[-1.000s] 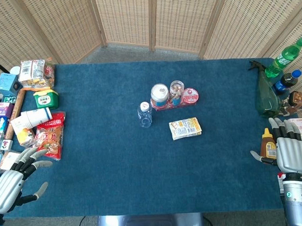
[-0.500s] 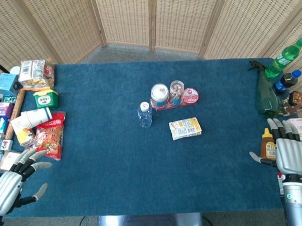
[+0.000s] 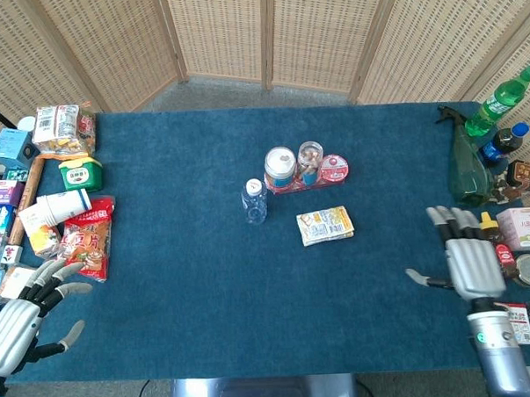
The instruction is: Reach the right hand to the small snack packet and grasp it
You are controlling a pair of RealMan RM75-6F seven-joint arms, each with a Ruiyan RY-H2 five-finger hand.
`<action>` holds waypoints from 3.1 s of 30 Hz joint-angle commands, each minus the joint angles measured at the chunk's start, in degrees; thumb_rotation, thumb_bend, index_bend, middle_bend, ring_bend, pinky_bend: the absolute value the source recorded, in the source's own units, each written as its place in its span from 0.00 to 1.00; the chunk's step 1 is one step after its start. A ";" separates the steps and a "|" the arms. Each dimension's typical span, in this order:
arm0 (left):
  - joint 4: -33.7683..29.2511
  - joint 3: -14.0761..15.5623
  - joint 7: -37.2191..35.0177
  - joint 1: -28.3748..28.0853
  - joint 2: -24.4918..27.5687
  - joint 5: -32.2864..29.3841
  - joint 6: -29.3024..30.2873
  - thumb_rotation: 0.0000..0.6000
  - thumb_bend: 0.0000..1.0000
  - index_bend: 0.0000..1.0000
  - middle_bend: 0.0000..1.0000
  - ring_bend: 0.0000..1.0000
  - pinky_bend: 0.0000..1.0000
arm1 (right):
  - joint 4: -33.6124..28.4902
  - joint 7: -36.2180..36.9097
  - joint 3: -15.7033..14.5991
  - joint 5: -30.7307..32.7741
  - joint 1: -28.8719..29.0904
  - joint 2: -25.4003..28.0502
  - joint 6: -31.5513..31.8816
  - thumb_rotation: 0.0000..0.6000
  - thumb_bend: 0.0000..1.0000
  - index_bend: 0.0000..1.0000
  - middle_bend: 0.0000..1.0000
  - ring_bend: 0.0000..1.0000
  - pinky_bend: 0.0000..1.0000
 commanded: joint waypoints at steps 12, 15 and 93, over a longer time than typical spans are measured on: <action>0.43 0.45 -0.41 0.90 0.56 0.11 1.36 1.00 0.43 0.31 0.16 0.00 0.00 | 3.91 -12.00 3.94 10.34 16.99 -11.50 -15.74 0.65 0.00 0.00 0.03 0.00 0.00; 0.70 0.46 -0.67 1.09 0.65 -0.09 1.63 1.00 0.44 0.31 0.16 0.00 0.00 | 6.04 -13.64 4.40 13.09 19.92 -13.43 -17.73 0.65 0.00 0.00 0.03 0.00 0.00; 2.11 0.59 -1.88 1.30 -1.14 0.34 1.33 1.00 0.43 0.31 0.16 0.00 0.00 | -8.33 15.03 11.16 13.15 25.47 7.13 -11.77 1.00 0.04 0.70 1.00 1.00 1.00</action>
